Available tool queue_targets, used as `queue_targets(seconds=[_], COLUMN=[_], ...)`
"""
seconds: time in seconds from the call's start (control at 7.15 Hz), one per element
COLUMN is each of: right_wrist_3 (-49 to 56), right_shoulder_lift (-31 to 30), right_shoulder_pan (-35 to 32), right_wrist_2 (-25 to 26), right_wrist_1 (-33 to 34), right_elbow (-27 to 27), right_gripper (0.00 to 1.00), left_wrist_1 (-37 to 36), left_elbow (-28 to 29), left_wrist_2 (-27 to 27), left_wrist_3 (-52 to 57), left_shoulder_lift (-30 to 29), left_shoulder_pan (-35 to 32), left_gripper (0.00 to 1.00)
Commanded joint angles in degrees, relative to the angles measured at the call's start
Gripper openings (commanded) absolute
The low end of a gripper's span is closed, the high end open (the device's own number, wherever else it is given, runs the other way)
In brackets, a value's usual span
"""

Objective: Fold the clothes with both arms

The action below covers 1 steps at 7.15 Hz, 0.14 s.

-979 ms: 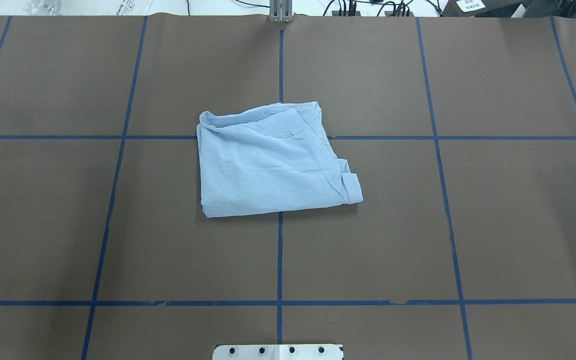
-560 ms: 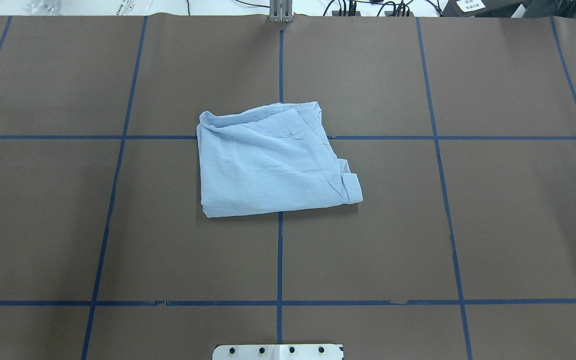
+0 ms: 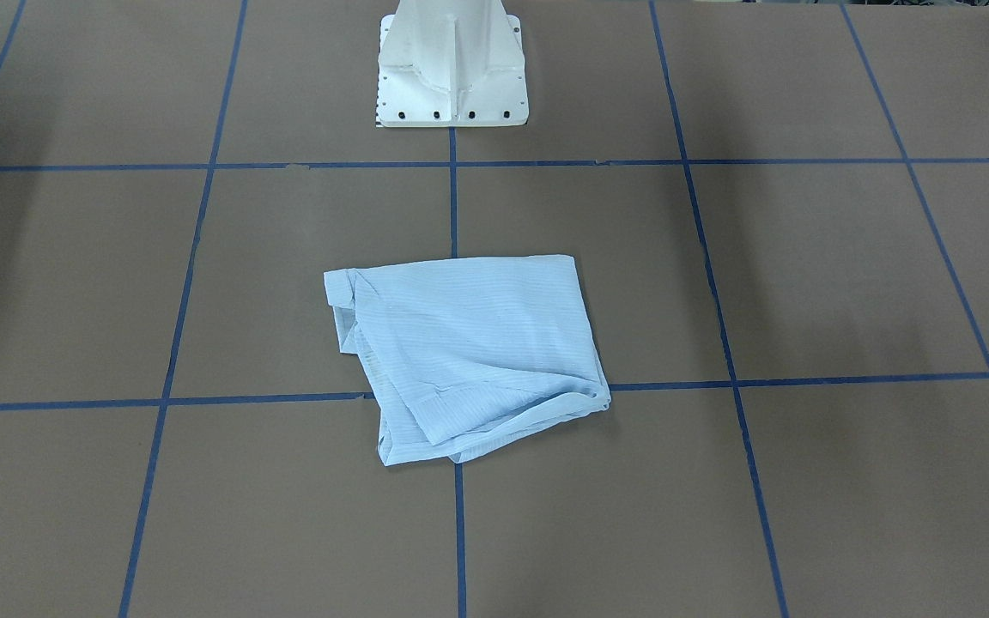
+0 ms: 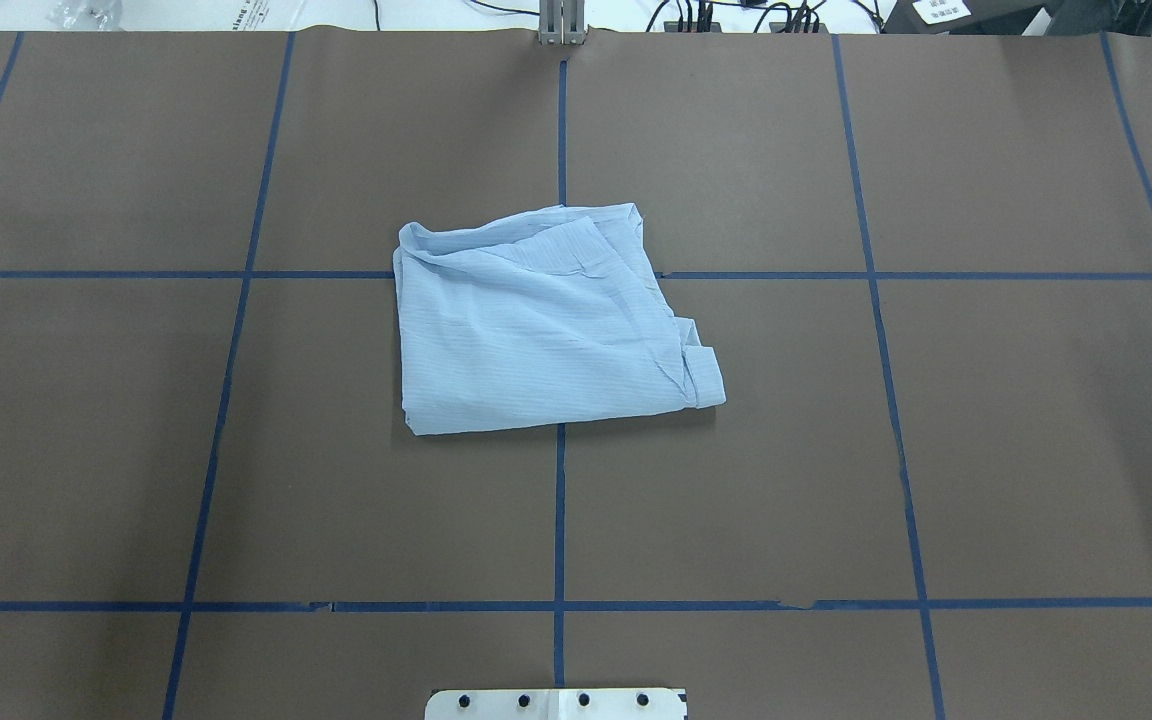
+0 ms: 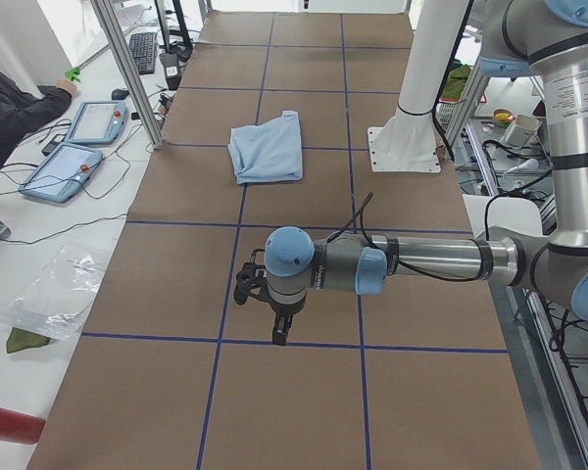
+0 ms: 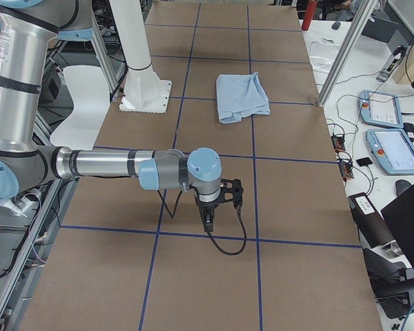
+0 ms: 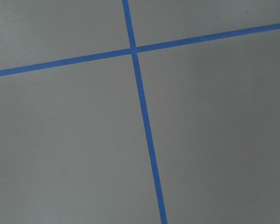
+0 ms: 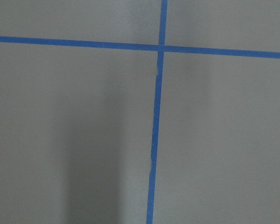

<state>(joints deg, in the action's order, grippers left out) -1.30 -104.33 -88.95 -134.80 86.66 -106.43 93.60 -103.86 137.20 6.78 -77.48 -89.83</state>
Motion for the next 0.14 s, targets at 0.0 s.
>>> queue_targets(seconds=[0.0], right_wrist_3=[-0.02], right_shoulder_lift=[0.09], right_shoulder_pan=[0.0], right_wrist_2=[0.06], right_wrist_1=[0.0], right_elbow=[0.0], right_gripper=[1.0], left_wrist_1=[0.0], left_elbow=[-0.03], left_wrist_2=[0.0], left_wrist_3=[-0.02], left_shoulder_lift=[-0.12], left_shoulder_pan=[0.01], left_gripper=[1.0])
